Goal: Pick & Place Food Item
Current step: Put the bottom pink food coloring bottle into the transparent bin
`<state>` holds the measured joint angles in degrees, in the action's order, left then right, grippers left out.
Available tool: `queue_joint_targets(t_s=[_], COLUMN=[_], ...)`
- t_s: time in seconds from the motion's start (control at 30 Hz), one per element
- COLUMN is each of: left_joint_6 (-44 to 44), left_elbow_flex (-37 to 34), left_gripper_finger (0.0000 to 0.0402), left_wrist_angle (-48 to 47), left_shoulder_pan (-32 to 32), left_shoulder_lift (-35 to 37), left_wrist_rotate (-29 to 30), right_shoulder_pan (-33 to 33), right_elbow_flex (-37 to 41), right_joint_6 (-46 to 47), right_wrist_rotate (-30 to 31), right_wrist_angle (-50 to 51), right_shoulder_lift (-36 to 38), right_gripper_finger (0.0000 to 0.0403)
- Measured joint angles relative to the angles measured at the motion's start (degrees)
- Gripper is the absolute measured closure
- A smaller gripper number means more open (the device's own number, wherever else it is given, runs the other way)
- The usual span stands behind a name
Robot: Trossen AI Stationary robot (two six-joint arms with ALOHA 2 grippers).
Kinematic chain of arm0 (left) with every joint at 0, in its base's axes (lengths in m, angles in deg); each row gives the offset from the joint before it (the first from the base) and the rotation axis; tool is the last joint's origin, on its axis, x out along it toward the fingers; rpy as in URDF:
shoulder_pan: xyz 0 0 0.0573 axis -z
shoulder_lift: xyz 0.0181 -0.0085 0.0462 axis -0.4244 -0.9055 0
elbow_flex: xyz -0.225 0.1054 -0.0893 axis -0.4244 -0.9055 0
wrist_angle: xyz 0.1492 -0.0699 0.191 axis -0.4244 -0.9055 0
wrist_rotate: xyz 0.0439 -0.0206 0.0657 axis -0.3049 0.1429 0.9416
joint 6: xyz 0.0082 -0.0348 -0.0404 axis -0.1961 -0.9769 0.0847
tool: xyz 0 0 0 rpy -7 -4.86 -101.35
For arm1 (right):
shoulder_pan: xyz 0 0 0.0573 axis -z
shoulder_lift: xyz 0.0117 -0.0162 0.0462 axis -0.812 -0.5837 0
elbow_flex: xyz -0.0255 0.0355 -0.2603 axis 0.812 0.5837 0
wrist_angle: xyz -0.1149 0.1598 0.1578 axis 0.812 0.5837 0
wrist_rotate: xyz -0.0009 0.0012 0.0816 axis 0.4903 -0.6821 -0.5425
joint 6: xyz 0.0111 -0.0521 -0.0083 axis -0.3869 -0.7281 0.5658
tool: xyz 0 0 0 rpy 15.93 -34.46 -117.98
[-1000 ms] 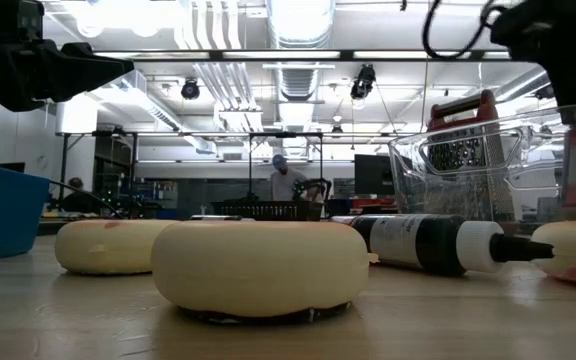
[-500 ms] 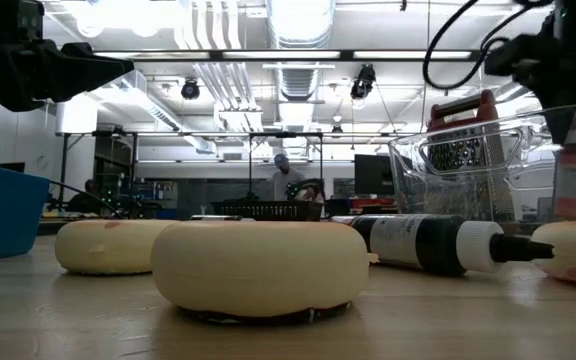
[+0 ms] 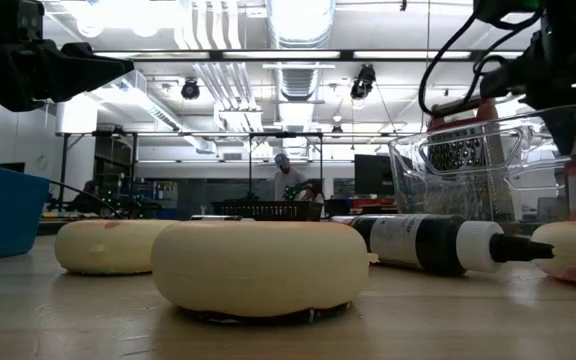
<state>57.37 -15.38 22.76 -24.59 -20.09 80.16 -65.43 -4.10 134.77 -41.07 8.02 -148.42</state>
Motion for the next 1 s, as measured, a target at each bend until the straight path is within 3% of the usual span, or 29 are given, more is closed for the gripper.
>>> queue_joint_targets(t_s=[1.0], left_joint_6=[0.0], left_elbow_flex=[0.0], left_gripper_finger=[0.0202], left_wrist_angle=[0.0], left_shoulder_pan=[0.0], left_shoulder_lift=[0.0], left_wrist_rotate=[0.0], right_shoulder_pan=[0.3], right_elbow_flex=[2.4], right_joint_6=[3.5], right_wrist_rotate=[1.0], right_wrist_angle=[-4.3], right_shoulder_lift=[-0.1], right_gripper_finger=[0.0259])
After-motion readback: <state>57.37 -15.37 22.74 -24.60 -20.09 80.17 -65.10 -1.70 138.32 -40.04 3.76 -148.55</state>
